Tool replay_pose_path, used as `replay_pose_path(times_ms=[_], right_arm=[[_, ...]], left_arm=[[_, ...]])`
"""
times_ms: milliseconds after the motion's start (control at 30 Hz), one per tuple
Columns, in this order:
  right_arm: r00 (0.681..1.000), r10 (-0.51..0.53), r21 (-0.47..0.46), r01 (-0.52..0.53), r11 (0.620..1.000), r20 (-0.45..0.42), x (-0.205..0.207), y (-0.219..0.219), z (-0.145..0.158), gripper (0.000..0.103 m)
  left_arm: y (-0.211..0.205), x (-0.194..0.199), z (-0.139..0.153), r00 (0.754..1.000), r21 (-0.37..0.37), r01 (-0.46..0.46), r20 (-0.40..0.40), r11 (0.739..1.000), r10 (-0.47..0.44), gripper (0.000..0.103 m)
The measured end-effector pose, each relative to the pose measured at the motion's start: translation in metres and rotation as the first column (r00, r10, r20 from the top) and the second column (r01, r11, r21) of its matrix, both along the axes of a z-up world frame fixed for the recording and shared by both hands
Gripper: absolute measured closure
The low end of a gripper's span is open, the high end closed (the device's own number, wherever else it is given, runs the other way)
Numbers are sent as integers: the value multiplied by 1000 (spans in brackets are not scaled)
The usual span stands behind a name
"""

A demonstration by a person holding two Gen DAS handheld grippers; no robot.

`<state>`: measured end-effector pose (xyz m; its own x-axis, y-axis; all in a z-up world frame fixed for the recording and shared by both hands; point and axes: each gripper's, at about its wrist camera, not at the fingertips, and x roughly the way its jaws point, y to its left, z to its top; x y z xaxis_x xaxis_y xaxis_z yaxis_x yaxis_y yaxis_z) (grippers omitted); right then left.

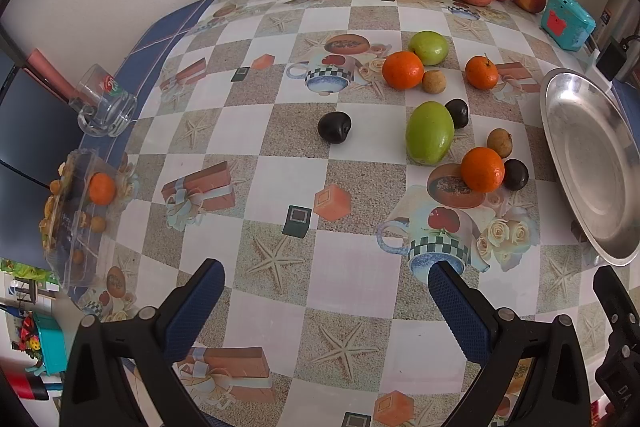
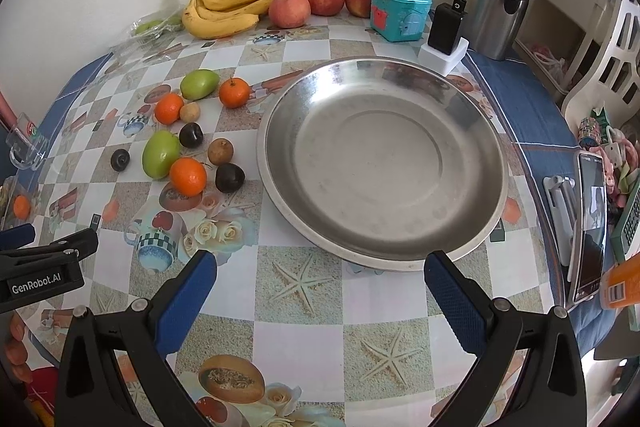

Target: Organize fruits

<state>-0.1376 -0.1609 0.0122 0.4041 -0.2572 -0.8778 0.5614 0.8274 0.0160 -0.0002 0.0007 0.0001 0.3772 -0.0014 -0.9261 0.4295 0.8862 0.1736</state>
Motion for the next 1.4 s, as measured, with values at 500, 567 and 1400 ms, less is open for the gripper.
replay_pose_path(times_ms=[500, 567, 1400], right_arm=[[1000, -21, 13, 20, 1000, 4, -2, -4, 0, 0], [1000, -24, 12, 24, 1000, 5, -3, -4, 1, 0], [985, 106, 35, -111, 993, 139, 76, 0, 14, 0]], left_arm=[[0, 0, 0, 1000, 2, -1, 2, 1000, 1, 0], [0, 1, 1, 1000, -2, -8, 7, 1000, 8, 0], [-25, 71, 14, 995, -217, -89, 31, 972, 98, 0]])
